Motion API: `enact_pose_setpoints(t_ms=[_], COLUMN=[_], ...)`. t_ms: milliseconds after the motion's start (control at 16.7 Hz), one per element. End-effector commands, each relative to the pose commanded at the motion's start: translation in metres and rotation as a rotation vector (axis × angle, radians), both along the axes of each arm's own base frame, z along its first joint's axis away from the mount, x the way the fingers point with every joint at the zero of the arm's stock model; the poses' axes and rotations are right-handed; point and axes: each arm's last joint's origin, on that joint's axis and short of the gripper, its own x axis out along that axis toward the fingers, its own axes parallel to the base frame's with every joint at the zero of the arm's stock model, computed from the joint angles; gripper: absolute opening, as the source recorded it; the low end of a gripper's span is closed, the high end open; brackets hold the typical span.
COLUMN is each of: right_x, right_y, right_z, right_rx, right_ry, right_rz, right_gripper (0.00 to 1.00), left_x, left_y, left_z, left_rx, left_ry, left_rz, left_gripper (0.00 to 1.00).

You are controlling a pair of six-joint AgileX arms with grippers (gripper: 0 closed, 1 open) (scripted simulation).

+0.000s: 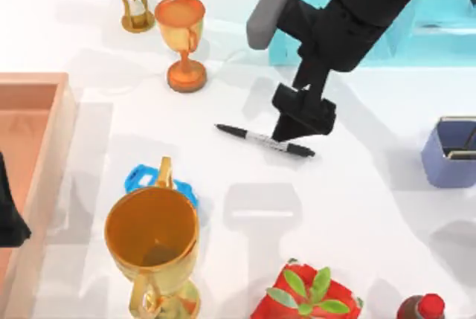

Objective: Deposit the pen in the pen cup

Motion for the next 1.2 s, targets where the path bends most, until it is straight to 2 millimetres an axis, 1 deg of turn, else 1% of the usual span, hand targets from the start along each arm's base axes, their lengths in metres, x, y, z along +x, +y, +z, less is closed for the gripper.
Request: enact_pose_setpoints(t_ms=[120,180,300,420,600,780,960,1200], right_x=[0.027,0.039,0.06,0.076,0.091,0.099,0.101,0.1], right_y=[0.018,0.024,0.028,0.027,0.019,0.011,0.008,0.011], right_z=[-0.028,-0.041,-0.062,-0.077,-0.085,-0.085,-0.084,-0.083], right_rx=[-0.053,-0.076,-0.113,-0.139,-0.157,-0.161,-0.161,-0.159], right_ry=[0.084,0.118,0.164,0.189,0.188,0.169,0.16,0.158], right_rz=[0.028,0.033,0.028,0.012,-0.018,-0.042,-0.051,-0.045], right_gripper=[1.0,1.0,1.0,1.0,1.0,1.0,1.0,1.0], left_x=[0.0,0.0,0.0,0.0,0.0,0.0,0.0,0.0], left_y=[0.0,0.0,0.0,0.0,0.0,0.0,0.0,0.0], left_z=[0.0,0.0,0.0,0.0,0.0,0.0,0.0,0.0], left_rx=[0.0,0.0,0.0,0.0,0.0,0.0,0.0,0.0], left_ry=[0.0,0.0,0.0,0.0,0.0,0.0,0.0,0.0], left_rz=[0.0,0.0,0.0,0.0,0.0,0.0,0.0,0.0], left_gripper=[1.0,1.0,1.0,1.0,1.0,1.0,1.0,1.0])
